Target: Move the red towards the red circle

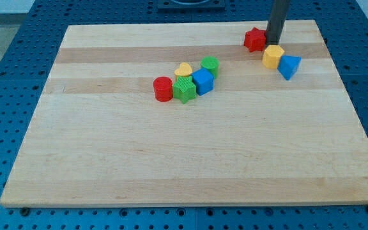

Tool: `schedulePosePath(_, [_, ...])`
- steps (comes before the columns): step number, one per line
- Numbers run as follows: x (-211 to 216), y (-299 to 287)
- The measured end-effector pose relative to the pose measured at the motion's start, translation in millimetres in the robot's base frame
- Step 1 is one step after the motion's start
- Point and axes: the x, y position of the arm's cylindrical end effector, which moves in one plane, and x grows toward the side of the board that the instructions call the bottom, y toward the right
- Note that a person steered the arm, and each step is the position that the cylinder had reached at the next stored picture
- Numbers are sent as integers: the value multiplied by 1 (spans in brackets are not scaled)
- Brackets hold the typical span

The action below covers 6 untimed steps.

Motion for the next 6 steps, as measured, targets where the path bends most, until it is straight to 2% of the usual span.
schedulePosePath(1, [-1,-48])
schedulePosePath(3, [-34,-117])
schedulePosePath(5, [-6,-132])
schedulePosePath(6, [-5,-102])
